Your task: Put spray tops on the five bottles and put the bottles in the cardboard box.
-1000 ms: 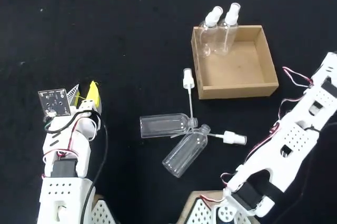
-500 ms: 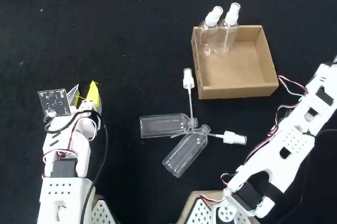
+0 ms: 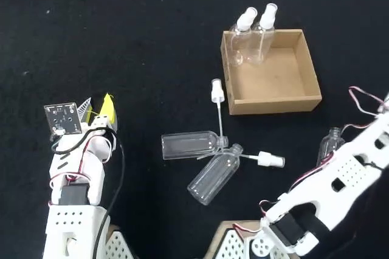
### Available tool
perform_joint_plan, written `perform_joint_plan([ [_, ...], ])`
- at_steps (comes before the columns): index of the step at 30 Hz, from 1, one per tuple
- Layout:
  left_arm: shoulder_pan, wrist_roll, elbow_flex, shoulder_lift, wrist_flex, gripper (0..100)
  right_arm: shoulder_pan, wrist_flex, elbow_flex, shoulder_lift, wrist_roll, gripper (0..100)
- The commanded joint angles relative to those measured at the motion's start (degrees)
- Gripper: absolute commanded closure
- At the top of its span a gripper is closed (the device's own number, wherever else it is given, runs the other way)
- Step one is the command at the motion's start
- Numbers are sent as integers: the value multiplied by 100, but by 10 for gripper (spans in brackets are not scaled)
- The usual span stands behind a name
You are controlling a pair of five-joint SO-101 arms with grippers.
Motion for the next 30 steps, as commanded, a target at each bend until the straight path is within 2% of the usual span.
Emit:
perform_joint_plan([
  [1, -4, 35, 136, -70, 0, 860, 158, 1459, -180, -365, 35, 988],
  [8, -4, 35, 136, -70, 0, 860, 114, 2488, -198, -716, 35, 988],
  [13, -4, 35, 136, -70, 0, 860, 105, 2409, -198, -1376, 35, 986],
  [18, -4, 35, 136, -70, 0, 860, 105, 712, -136, -1508, -18, 986],
  [25, -4, 35, 136, -70, 0, 859, 105, -2514, -145, -312, -18, 986],
  [30, -4, 35, 136, -70, 9, 859, -53, -3270, -145, 303, -26, 986],
])
